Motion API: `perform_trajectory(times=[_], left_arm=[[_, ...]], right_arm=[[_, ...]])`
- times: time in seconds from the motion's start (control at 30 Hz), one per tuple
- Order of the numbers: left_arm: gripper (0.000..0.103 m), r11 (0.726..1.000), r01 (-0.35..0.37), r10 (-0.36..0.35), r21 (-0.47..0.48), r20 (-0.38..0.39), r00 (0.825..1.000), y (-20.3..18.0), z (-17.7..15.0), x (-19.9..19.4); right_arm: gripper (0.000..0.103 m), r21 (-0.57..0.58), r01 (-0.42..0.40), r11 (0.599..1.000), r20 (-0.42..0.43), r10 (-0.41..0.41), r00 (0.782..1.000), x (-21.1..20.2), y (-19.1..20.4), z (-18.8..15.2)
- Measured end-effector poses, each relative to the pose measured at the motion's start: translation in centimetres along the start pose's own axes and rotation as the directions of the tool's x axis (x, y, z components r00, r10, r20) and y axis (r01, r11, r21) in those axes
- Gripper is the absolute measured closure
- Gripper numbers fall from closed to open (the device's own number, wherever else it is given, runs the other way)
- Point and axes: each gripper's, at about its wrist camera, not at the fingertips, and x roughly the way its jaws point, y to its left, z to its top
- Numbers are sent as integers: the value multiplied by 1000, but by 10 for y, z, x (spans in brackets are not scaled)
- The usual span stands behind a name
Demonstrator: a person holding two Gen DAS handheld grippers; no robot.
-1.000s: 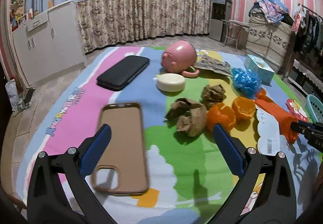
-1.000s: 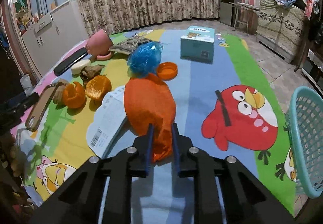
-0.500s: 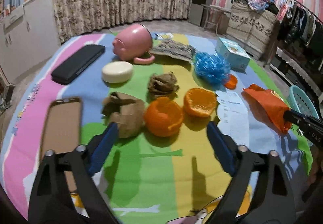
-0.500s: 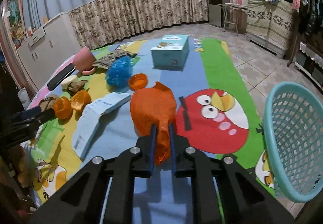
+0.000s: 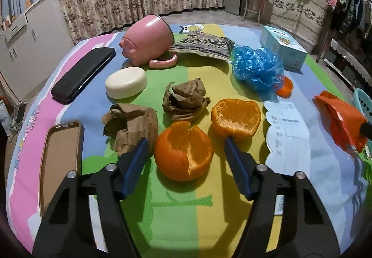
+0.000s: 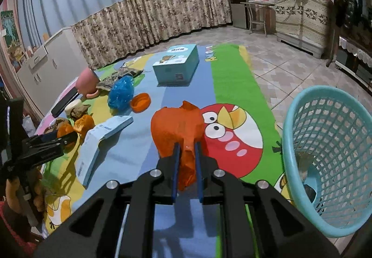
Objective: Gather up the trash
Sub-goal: 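Close the left tool on the orange peel while the right tool holds the orange bag, then carry the peel and orange bag over the teal basket and open both tools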
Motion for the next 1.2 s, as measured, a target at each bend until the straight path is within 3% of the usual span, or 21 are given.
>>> perform_trajectory(times=[0.13,0.4,0.73,0.93,1.2], left_arm=[[58,999,-10,10,33,-18,1000,-7,-2,2],[67,1000,-8,8,2,-30,1000,-1,-3,0],[69,999,-42,39,25,114,993,-18,20,-52],[69,996,1,-21,92,213,977,-65,42,-80],[69,982,112,-149,152,259,954,-146,57,-87]], right_arm=[[90,2,-2,1000,12,2,1000,-3,-3,2],[90,23,-7,1000,45,6,999,-16,-15,4],[90,48,-4,999,144,-3,990,-51,-33,15],[90,72,58,996,220,-73,973,-85,-58,20],[90,115,196,974,258,-220,941,-121,-111,19]])
